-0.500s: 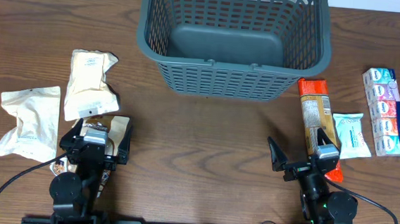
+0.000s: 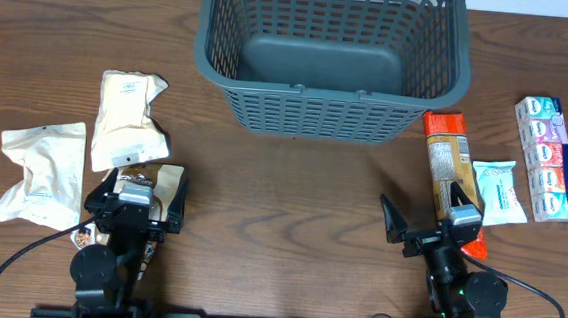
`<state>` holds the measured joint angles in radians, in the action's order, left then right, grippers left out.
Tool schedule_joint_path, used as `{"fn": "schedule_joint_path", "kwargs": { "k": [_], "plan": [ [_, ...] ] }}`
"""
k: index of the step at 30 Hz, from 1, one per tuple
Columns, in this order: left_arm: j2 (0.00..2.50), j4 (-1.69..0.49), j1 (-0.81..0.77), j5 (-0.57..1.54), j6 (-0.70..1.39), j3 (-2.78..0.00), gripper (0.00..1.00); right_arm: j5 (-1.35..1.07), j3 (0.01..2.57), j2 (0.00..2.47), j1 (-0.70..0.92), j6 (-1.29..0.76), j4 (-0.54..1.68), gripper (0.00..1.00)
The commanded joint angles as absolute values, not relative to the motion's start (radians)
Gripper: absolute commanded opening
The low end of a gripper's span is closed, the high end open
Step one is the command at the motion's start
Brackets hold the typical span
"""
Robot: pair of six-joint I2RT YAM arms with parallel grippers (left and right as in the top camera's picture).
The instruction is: Pack container
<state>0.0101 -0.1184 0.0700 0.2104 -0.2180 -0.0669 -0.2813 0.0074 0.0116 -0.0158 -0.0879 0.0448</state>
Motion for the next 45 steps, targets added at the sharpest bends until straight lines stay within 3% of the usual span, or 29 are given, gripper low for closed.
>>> {"fn": "schedule_joint_path", "kwargs": {
  "k": [1, 37, 45],
  "plan": [
    [0.003, -0.125, 0.068, 0.217, -0.231, -0.037, 0.99, -0.288, 0.006, 0.005, -0.005, -0.097, 0.049, 0.99],
    [0.003, -0.122, 0.068, 0.218, -0.231, -0.037, 0.99, -0.269, 0.006, 0.005, -0.005, -0.096, 0.049, 0.99],
    [0.003, -0.078, 0.068, 0.234, -0.099, -0.038, 0.99, -0.284, 0.007, 0.005, -0.005, -0.087, 0.023, 0.99]
  ]
}}
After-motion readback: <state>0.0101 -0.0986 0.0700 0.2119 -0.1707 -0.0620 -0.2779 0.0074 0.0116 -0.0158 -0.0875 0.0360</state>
